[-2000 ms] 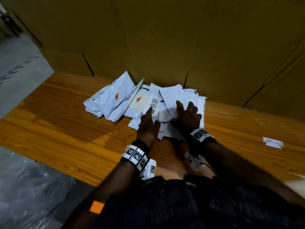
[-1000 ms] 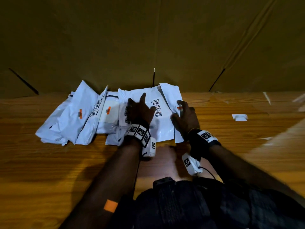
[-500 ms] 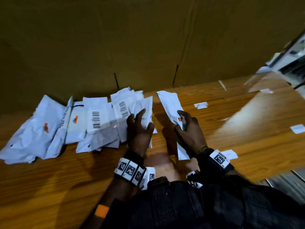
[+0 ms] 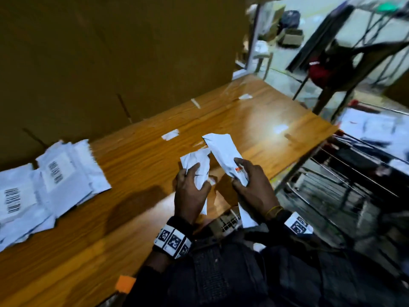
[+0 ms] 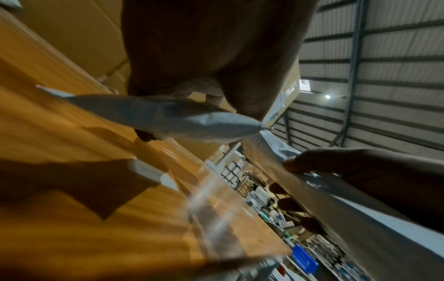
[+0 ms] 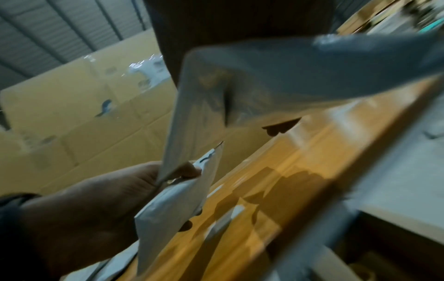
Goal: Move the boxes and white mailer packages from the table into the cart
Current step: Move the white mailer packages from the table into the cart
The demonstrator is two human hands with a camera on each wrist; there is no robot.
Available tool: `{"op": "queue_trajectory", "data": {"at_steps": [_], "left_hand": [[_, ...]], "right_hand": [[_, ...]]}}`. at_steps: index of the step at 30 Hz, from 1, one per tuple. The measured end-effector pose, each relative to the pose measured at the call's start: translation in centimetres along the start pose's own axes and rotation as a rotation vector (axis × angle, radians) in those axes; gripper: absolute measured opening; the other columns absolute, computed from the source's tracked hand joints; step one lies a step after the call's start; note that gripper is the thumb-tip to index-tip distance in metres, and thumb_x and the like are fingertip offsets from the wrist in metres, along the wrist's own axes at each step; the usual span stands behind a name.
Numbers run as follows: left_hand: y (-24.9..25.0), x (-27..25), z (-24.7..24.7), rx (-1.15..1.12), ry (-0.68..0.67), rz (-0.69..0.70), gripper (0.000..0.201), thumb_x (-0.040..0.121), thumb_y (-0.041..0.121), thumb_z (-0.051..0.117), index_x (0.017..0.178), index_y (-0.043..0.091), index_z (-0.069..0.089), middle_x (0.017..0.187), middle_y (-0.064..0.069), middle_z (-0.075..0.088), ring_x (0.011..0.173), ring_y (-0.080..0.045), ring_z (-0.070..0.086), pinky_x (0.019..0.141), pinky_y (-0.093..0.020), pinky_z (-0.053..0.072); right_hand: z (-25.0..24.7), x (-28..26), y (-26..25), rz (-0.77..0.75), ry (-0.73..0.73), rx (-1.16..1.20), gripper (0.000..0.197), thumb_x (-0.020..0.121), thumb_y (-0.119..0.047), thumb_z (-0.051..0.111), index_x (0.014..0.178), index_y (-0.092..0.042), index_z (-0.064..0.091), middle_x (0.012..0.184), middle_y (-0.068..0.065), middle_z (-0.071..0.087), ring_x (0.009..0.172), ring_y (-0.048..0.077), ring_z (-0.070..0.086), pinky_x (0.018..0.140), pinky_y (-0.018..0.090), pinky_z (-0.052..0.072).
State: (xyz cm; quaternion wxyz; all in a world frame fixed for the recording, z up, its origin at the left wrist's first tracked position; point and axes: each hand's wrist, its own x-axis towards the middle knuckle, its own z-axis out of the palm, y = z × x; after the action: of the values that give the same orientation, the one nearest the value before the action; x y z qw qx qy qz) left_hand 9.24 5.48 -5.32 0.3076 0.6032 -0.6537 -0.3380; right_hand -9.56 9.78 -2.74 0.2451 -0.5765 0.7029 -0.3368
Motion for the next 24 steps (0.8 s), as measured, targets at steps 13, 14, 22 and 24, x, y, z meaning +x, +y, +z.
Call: {"op": "queue_trajectory", "data": {"at_steps": [13,14,22,24], "left_hand": [[11.6,-2.8,17.9,-0.005,-0.351,0.192,0.059,0.089,0.029,0.062,0.144,0.033,0.04,0.142,-0.001,0.038,0.13,-0.015,0.041,0.1,-0.029,0.039],[12.3,-2.8,18.8,0.005,-0.368,0.216,0.059,0.089,0.029,0.062,0.143,0.033,0.041,0.141,-0.001,0.039,0.129,-0.014,0.041,0.099,-0.028,0.039],[17.5,-1.7,26.6,0.011,-0.511,0.318,0.058,0.089,0.024,0.064,0.143,0.027,0.044,0.146,-0.005,0.037,0.134,-0.018,0.037,0.105,-0.026,0.033],[18.7,-0.7,28.8,-0.001,-0.546,0.336,0.058,0.089,0.024,0.064,0.144,0.026,0.044,0.146,-0.005,0.035,0.132,-0.016,0.038,0.099,-0.018,0.029]], "right_hand": [[-13.6,-7.5,13.7,0.28,0.337,0.069,0.054,0.086,-0.024,0.062,0.136,-0.034,0.047,0.13,0.002,0.052,0.12,0.018,0.05,0.093,0.027,0.04],[-14.2,-7.9,14.3,0.299,0.368,0.074,0.053,0.085,-0.024,0.063,0.136,-0.034,0.048,0.13,0.002,0.052,0.12,0.018,0.05,0.095,0.028,0.041],[-18.8,-8.0,19.8,0.438,0.47,0.098,0.054,0.086,-0.027,0.061,0.137,-0.036,0.045,0.128,0.006,0.053,0.118,0.023,0.053,0.095,0.032,0.044],[-20.3,-7.2,21.3,0.477,0.485,0.084,0.055,0.087,-0.027,0.06,0.138,-0.037,0.044,0.129,0.005,0.051,0.117,0.023,0.054,0.092,0.031,0.044]]}}
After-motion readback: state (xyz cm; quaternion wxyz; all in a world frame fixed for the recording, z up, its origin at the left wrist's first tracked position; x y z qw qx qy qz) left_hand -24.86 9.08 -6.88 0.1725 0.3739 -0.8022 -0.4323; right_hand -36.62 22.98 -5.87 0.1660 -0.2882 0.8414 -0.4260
